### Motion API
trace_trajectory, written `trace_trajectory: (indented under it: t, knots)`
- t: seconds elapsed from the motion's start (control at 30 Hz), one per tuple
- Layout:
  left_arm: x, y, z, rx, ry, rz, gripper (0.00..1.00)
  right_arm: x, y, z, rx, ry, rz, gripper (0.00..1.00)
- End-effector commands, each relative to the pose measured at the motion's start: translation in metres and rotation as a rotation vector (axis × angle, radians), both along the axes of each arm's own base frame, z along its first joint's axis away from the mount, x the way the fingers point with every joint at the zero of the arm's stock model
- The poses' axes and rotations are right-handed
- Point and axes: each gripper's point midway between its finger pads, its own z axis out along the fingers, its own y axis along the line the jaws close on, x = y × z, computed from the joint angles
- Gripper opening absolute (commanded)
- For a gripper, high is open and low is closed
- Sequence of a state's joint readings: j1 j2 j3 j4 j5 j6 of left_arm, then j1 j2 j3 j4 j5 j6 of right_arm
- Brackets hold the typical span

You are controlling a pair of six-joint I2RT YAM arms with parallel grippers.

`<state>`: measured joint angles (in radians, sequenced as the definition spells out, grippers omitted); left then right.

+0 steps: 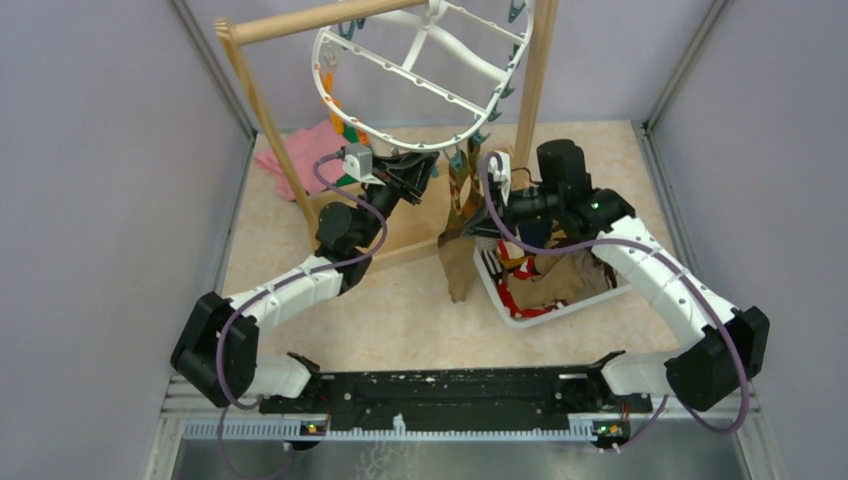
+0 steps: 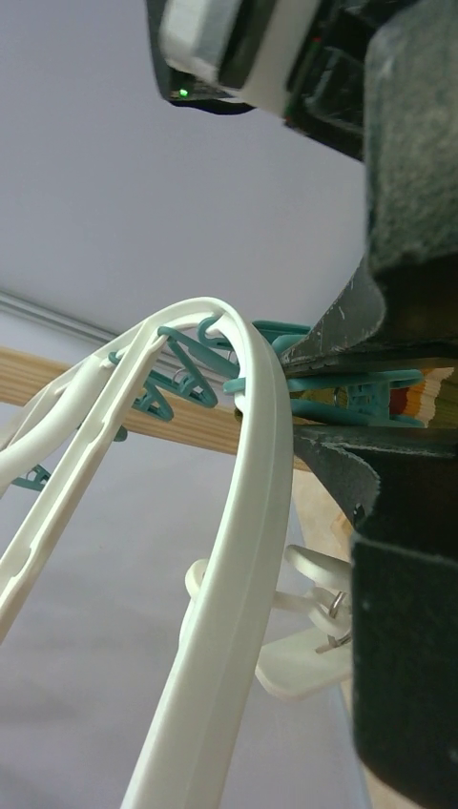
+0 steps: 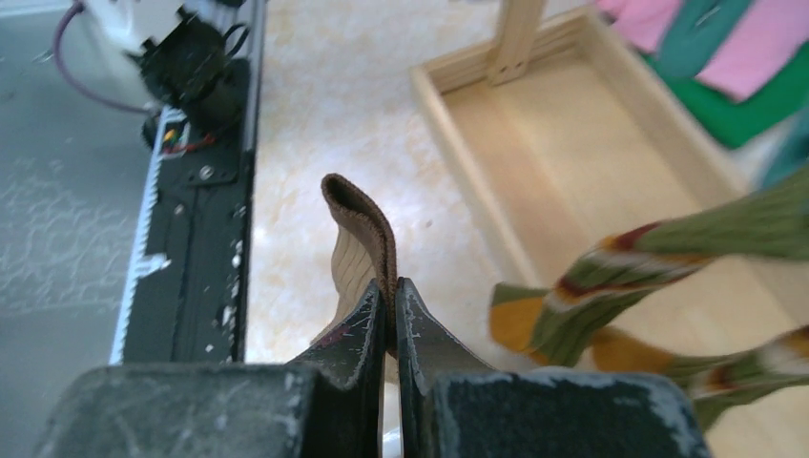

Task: Clip the socks to the hanger
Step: Open the clamp at the hanger, then clamp the sock onto the hanger.

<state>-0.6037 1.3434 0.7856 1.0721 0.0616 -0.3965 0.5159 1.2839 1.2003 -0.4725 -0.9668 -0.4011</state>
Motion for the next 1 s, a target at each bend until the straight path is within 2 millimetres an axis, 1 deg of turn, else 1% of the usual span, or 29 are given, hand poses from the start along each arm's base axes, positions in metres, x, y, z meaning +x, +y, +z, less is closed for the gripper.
trace_trajectory:
  t: [0.0, 0.13, 0.3, 0.47, 0.5, 0.67, 0.77, 0.83, 0.9, 0.97]
  knots:
    - [-0.016, 0.008, 0.044, -0.094, -0.067, -0.034, 0.09, 0.022, 0.014, 0.046, 0.02, -0.069, -0.09, 0.0]
    - [-0.018, 0.007, 0.043, -0.103, -0.063, -0.049, 0.08, 0.027, 0.028, 0.063, -0.004, -0.107, -0.112, 0.0]
    - [-0.021, 0.008, 0.044, -0.123, -0.06, -0.062, 0.08, 0.047, 0.041, 0.076, 0.026, -0.1, -0.192, 0.0]
    - [-0.024, 0.009, 0.047, -0.139, -0.061, -0.077, 0.08, 0.07, 0.049, 0.072, 0.067, -0.028, -0.314, 0.0]
    - [-0.025, 0.009, 0.046, -0.141, -0.061, -0.08, 0.08, 0.074, 0.049, 0.069, 0.072, -0.007, -0.345, 0.0]
    - [-0.028, 0.01, 0.047, -0.155, -0.06, -0.091, 0.08, 0.088, 0.045, 0.068, 0.118, 0.075, -0.486, 0.0]
    - [-0.029, 0.01, 0.047, -0.163, -0.059, -0.097, 0.08, 0.091, 0.042, 0.071, 0.155, 0.121, -0.526, 0.0]
    - [-0.029, 0.011, 0.047, -0.17, -0.058, -0.097, 0.08, 0.089, 0.041, 0.073, 0.181, 0.162, -0.516, 0.0]
    - [-0.029, 0.011, 0.047, -0.174, -0.056, -0.1, 0.08, 0.084, 0.04, 0.079, 0.22, 0.205, -0.478, 0.0]
    - [-0.029, 0.011, 0.046, -0.177, -0.053, -0.104, 0.08, 0.073, 0.04, 0.085, 0.251, 0.235, -0.395, 0.0]
